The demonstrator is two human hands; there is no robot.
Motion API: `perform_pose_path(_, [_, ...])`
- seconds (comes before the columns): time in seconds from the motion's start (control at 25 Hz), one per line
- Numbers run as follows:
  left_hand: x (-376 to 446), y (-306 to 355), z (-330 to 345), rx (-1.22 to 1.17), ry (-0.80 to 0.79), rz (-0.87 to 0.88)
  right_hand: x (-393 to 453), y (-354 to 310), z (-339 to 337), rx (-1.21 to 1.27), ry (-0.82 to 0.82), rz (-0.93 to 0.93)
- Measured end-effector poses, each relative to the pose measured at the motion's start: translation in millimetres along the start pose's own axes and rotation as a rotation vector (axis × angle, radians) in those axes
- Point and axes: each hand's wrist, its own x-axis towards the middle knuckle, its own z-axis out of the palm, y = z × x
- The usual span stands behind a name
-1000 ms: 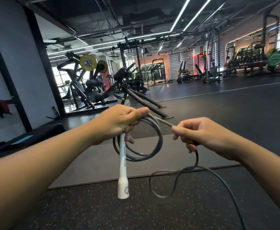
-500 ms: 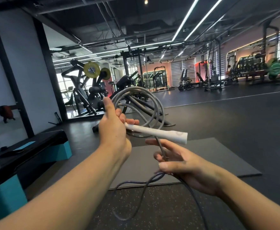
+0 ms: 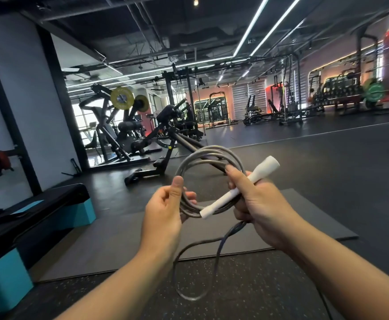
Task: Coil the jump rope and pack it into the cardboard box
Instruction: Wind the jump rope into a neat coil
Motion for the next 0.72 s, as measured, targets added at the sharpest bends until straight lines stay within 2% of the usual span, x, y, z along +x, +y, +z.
perform_pose_path(0.08, [3.5,10.3,-10.0,0.302,-0.030,0.220,-0.2,-5.7,-8.2,-0.142,-0.093,0.005])
perform_pose_path(0.16, [3.2,40.1,-10.9,0.521,-0.118,0.619,-2.7,-10.3,-11.6,-0.340,-0.169,-0.016])
perform_pose_path(0.24, [2.3,74.9,-0.2,0.783,-0.288,0.991,-4.9,-12.7,-11.2,-0.541,-0.225,-0.062])
perform_pose_path(0.32, [3.6,99.6,20.8,1.119,-0.481,1.158,-5.6,-14.0,-8.1,-0.756,-0.253,-0.145])
perform_pose_path(0.4, [3.6,112.5,42.5,1.444,-0.628,1.128,-4.5,-13.2,-4.5,-0.930,-0.255,-0.179])
perform_pose_path(0.48, [7.2,116.5,55.3,1.685,-0.732,0.925,-3.7,-11.4,-0.8,-1.025,-0.241,-0.172])
perform_pose_path(0.56, [12.9,118.5,59.4,1.745,-0.805,0.704,-5.2,-10.2,0.7,-0.995,-0.214,-0.166])
perform_pose_path(0.72, [26.8,118.8,54.2,1.672,-0.930,0.414,-6.1,-6.1,-3.2,-0.992,-0.234,-0.177])
